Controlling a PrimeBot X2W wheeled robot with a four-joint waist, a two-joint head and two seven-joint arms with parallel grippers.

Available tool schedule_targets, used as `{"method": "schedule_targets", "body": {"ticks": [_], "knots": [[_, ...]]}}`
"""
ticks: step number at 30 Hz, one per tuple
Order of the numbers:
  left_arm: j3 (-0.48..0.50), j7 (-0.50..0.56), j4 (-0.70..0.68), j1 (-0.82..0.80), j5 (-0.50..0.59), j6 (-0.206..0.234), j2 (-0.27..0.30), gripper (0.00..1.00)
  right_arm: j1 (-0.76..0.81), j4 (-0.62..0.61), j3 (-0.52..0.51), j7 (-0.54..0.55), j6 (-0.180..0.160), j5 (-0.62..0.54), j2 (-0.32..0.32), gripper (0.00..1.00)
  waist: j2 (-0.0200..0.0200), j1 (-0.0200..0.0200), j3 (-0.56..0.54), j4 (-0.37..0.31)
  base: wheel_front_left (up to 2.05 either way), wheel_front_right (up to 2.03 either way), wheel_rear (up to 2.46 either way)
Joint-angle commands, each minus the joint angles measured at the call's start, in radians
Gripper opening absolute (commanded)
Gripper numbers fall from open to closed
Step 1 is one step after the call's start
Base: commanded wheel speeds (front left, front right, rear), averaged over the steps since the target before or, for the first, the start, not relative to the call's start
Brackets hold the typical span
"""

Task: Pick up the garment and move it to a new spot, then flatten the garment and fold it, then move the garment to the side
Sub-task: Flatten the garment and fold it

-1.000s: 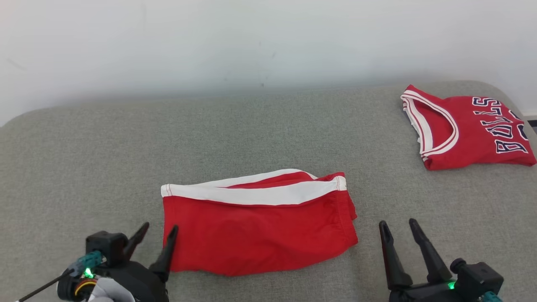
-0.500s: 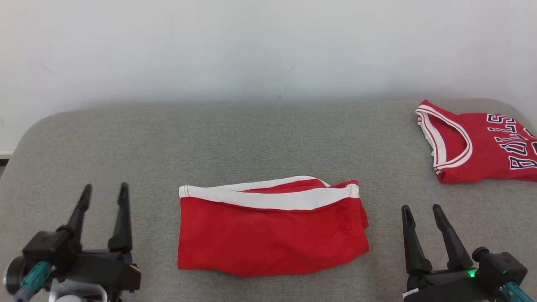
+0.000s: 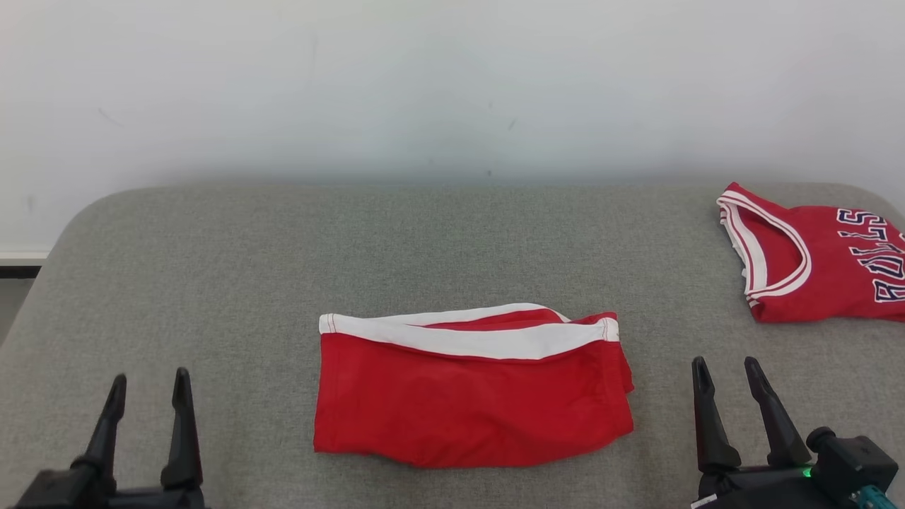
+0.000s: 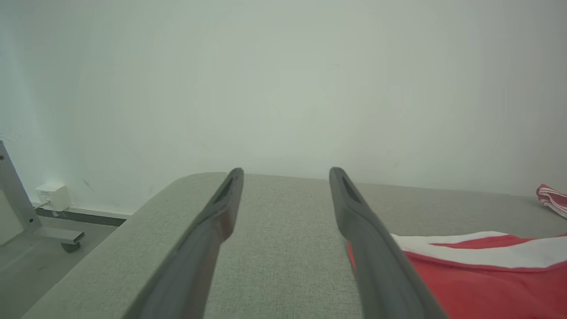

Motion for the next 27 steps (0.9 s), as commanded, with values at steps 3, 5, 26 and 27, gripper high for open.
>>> {"method": "schedule_targets", "body": {"ticks": [3, 5, 26, 27], "knots": [[0.037, -0.003, -0.002, 0.046, 0.036, -0.027, -0.026, 1.0, 0.022, 0.01, -0.004, -0.004, -0.003, -0.005, 0.0, 1.0, 0.0, 0.0, -0.007, 0.002, 0.0, 0.0, 0.0], [0.047, -0.003, -0.006, 0.074, 0.066, -0.041, -0.041, 1.0, 0.031, 0.014, -0.002, -0.005, -0.003, -0.005, 0.003, 1.0, 0.0, 0.0, -0.011, 0.002, 0.0, 0.0, 0.0], [0.154, -0.003, 0.006, 0.198, 0.215, -0.121, -0.192, 1.0, 0.091, 0.087, 0.031, -0.02, -0.003, 0.005, 0.02, 1.0, 0.0, 0.0, -0.032, -0.001, 0.0, 0.0, 0.0], [0.156, -0.003, 0.008, 0.193, 0.218, -0.125, -0.196, 1.0, 0.088, 0.091, 0.035, -0.021, -0.003, 0.004, 0.02, 1.0, 0.0, 0.0, -0.032, -0.001, 0.0, 0.0, 0.0]]}}
